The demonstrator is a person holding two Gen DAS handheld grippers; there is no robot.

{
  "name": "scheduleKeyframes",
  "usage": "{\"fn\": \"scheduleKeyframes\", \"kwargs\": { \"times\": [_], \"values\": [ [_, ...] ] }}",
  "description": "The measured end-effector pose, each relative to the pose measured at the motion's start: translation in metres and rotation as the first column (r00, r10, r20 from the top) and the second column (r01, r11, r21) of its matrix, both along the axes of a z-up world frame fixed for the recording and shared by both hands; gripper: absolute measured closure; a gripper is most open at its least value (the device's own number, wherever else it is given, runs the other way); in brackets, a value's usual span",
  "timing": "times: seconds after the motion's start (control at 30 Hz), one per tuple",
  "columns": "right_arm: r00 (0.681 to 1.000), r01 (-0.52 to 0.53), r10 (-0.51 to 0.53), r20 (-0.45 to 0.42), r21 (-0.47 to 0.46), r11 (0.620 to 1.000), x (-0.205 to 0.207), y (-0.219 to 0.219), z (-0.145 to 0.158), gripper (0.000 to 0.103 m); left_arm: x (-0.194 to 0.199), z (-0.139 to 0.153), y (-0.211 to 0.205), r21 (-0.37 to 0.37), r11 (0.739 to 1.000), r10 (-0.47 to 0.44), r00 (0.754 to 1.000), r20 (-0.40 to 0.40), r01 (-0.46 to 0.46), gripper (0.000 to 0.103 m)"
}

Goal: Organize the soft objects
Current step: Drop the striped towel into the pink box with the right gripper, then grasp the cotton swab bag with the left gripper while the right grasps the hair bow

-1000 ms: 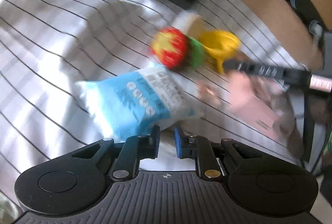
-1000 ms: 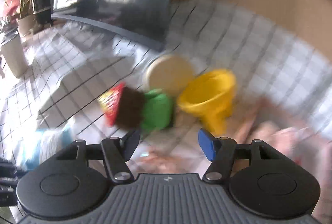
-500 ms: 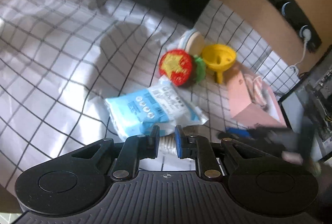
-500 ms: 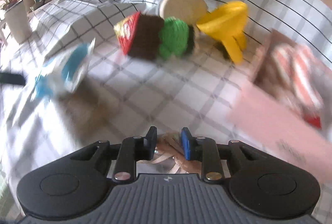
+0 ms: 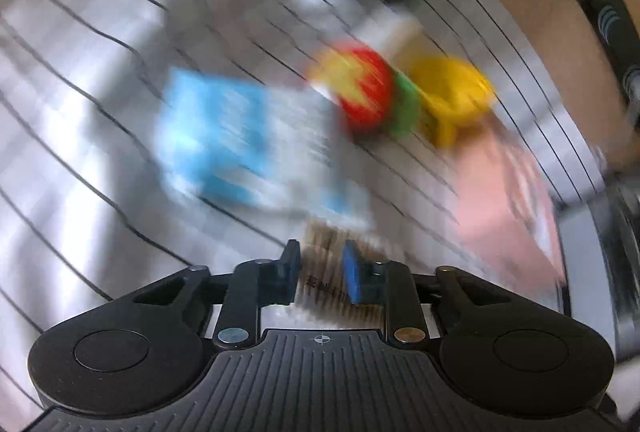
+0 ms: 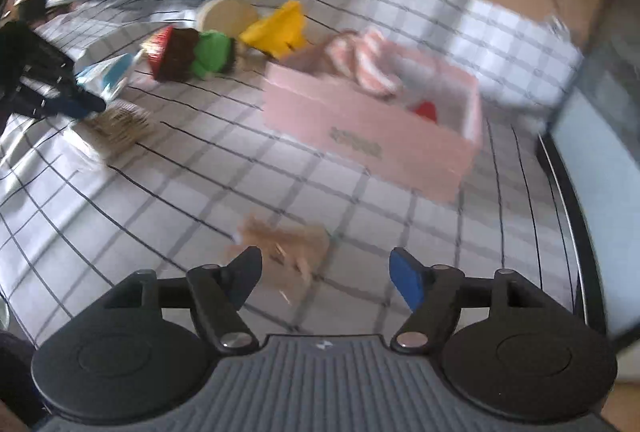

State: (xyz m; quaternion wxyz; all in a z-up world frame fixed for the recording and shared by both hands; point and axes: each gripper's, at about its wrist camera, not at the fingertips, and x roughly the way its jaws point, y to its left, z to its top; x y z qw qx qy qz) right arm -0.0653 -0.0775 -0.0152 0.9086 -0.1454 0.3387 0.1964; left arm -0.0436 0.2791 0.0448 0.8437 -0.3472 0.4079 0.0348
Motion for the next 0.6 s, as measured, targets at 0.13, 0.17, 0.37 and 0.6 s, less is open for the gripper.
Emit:
{"fn": "scheduleKeyframes", "kwargs": {
  "times": [0.13, 0.17, 0.37, 0.6],
  "values": [
    [0.994, 0.096, -0.093, -0.058, 0.053, 0.994, 0.007, -0.022, -0.011, 0.032, 0.002, 0.000, -0.056, -0.008, 0.977, -0.211, 0.977, -0.007, 0.211, 0.073],
    [0.991, 0.114, -0.108, -0.076, 0.070, 0.991, 0.008, -0.025, -0.014, 0.032, 0.002, 0.000, -0.069, 0.007, 0.962, -0.273, 0.962, -0.012, 0.273, 0.072],
    [0.986, 0.145, -0.134, -0.099, 0.110, 0.983, 0.010, -0.033, -0.024, 0.025, -0.005, 0.027, -0.139, 0.343, 0.754, -0.570, 0.817, -0.080, 0.560, 0.072],
    [0.989, 0.144, -0.138, -0.049, 0.136, 0.980, 0.002, -0.033, -0.029, 0.021, -0.001, 0.057, -0.168, 0.517, 0.590, -0.685, 0.723, -0.085, 0.620, 0.072]
  ]
}}
